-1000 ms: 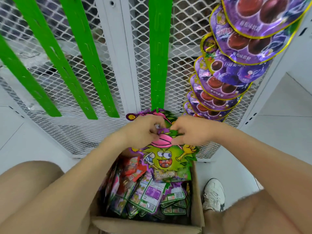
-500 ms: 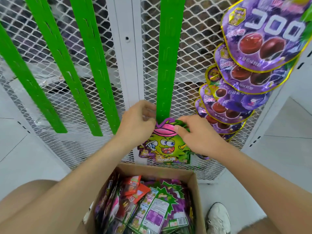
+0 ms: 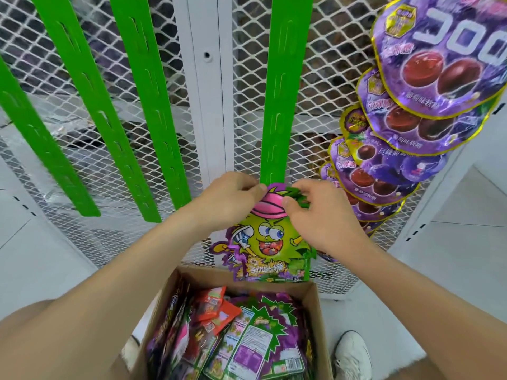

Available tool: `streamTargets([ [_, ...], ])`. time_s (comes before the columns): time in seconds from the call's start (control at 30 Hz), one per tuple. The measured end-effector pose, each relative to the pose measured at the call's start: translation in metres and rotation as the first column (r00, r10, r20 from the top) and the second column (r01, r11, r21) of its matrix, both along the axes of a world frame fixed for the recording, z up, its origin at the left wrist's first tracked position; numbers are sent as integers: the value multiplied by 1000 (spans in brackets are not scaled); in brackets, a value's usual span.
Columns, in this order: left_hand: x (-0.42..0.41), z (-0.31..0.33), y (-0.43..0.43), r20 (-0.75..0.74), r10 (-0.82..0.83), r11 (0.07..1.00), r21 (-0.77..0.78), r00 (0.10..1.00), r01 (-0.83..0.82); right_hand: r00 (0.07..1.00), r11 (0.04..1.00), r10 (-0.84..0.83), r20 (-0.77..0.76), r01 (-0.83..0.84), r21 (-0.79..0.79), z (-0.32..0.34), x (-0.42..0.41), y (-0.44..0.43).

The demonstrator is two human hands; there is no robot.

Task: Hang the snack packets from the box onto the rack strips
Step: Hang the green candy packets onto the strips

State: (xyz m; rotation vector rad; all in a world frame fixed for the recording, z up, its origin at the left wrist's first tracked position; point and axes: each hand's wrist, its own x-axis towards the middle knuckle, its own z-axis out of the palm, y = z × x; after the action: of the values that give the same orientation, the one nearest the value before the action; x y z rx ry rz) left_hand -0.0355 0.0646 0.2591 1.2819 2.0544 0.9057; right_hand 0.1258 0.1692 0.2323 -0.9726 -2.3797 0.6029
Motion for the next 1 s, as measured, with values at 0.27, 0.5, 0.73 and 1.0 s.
streamTargets([
  [0.27,4,1,-1,127,45,999,-27,991,-42,999,1000,-31,14,31,-2,7,-1,-8],
  [0.5,4,1,-2,153,51,998,-46,987,-44,1000,1000,2,-5,-2,4,5,-1,-10],
  [0.73,3,-7,-4,-219,-41,998,33,975,50,977,994,65,202,-82,78,-7,0,-7],
  [1.0,30,-26,-25,-775,148,988,148,615,-51,880,929,-97,464,-87,360,8,14,-30],
])
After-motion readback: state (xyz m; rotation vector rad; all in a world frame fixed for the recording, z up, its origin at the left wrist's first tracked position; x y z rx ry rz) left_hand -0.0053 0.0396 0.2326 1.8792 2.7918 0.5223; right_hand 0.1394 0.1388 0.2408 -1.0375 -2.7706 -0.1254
